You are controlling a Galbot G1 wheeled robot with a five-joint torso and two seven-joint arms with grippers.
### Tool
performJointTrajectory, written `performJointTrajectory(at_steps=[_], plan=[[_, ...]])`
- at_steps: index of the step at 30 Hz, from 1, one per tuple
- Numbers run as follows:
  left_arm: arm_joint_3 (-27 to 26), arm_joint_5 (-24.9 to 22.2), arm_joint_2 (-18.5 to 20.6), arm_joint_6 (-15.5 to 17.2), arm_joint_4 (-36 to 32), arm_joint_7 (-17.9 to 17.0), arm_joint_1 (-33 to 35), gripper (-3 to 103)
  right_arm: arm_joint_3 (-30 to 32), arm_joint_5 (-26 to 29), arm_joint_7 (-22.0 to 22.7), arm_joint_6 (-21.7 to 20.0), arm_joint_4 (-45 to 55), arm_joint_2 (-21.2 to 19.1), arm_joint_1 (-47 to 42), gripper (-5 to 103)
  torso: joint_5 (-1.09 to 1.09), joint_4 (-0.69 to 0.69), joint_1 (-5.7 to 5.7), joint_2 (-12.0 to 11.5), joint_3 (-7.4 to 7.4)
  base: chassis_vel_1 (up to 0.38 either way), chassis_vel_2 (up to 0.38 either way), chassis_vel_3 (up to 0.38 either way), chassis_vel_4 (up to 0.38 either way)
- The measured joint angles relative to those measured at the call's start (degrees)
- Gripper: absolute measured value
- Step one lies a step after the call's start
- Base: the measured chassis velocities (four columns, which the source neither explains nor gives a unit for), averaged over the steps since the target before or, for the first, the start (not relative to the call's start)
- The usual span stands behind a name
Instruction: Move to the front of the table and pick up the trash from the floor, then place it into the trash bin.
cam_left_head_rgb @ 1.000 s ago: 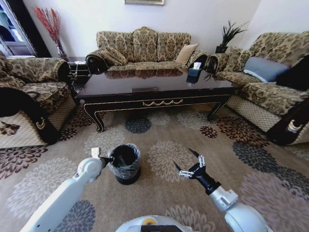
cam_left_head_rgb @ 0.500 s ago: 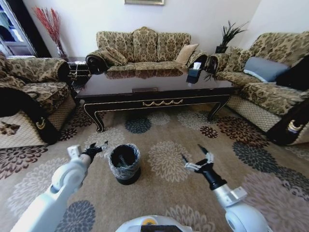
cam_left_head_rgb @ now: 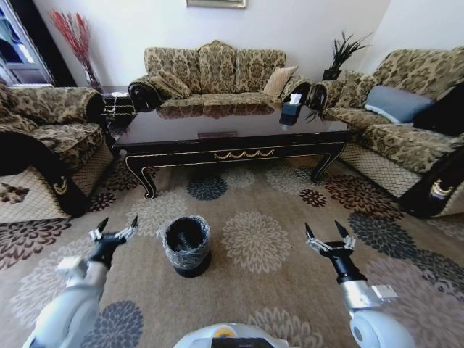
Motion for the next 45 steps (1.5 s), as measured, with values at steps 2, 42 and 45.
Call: performJointTrajectory(at_steps=[2,42,45], plan=[[-0.2,0.2,-0.6,-2.7,-0.2,0.9,2.3,100,0.1,-0.3,-0.7,0.3,0.3,0.0,-0.3,100,0.00,0.00,0.00,0.0,0.00,0.000,0.000,0.000,0.000],[2.7,0.7,-1.3,-4.8,-2.7,1.1,3.6,100,0.9,-0.7,-2.3,-0.3,2.1,-1.5,-0.2,100,0.01,-0.01,0.01,0.0,0.02,0.026,-0.025,-0.024,0.025],[2.7,0.6,-1.3,-4.8,-2.7,1.1,3.6,100,0.9,-0.7,-2.3,-0.3,2.1,-1.5,-0.2,100,0.00,0.00,0.01,0.0,0.01,0.213,-0.209,-0.213,0.229]])
